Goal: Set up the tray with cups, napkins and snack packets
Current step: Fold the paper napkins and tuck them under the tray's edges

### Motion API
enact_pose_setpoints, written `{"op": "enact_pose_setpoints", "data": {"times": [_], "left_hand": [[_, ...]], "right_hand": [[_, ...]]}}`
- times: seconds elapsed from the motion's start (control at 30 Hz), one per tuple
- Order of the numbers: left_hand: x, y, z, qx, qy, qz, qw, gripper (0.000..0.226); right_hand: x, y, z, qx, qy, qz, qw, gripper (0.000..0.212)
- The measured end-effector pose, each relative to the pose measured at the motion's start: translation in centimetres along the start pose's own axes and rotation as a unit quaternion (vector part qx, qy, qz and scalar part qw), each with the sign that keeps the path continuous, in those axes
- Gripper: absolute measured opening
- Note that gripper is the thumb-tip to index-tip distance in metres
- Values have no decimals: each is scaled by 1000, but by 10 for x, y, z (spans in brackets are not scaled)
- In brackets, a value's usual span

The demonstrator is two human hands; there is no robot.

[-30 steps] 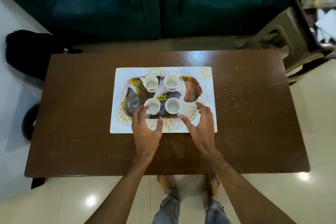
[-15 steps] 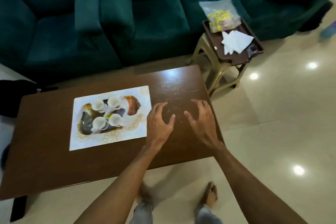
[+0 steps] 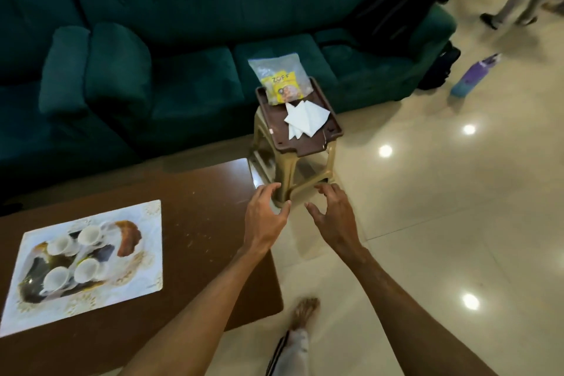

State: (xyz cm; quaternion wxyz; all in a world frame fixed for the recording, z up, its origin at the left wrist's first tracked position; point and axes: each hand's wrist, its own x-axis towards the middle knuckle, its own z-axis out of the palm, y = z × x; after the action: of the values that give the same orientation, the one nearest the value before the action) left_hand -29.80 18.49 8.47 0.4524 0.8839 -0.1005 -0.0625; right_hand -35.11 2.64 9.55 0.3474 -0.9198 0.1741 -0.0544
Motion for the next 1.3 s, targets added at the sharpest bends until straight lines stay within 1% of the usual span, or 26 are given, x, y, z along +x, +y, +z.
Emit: {"op": "enact_pose_setpoints", "data": {"times": [0.23, 0.37, 0.47, 0.6, 0.77, 0.87, 0.93, 1.1, 1.2, 1.27, 1.3], "left_hand": [[117, 7, 67, -11, 16, -39, 999, 51], [174, 8, 93, -17, 27, -99, 995, 53], [215, 9, 105, -24, 24, -120, 992, 51], [272, -1, 124, -28, 29, -147, 988, 49], [353, -32, 161, -5, 28, -185, 982, 49], [398, -58, 189, 1, 18, -222, 975, 50], [422, -74, 204, 3, 6, -244, 970, 54], [466, -112, 235, 52, 3, -284, 957, 66], [482, -125, 246, 106, -4, -304, 947, 71], [489, -130, 250, 119, -8, -301, 946, 73], [491, -132, 252, 116, -8, -298, 947, 74]], "right_hand": [[128, 46, -11, -3, -42, -9, 999, 44], [196, 67, -6, -3, -67, -9, 998, 41], [243, 77, -2, -8, -73, 1, 997, 43], [308, 93, 16, -28, -94, 12, 995, 43], [397, 123, 58, -51, -104, 14, 993, 46], [446, 145, 86, -89, -124, 22, 988, 50], [471, 158, 101, -125, -150, 0, 981, 54], [523, 180, 142, -277, -178, -48, 943, 65], [539, 182, 162, -343, -176, -34, 922, 70], [544, 182, 170, -361, -167, -8, 917, 71], [547, 181, 173, -361, -160, 9, 919, 68]]}}
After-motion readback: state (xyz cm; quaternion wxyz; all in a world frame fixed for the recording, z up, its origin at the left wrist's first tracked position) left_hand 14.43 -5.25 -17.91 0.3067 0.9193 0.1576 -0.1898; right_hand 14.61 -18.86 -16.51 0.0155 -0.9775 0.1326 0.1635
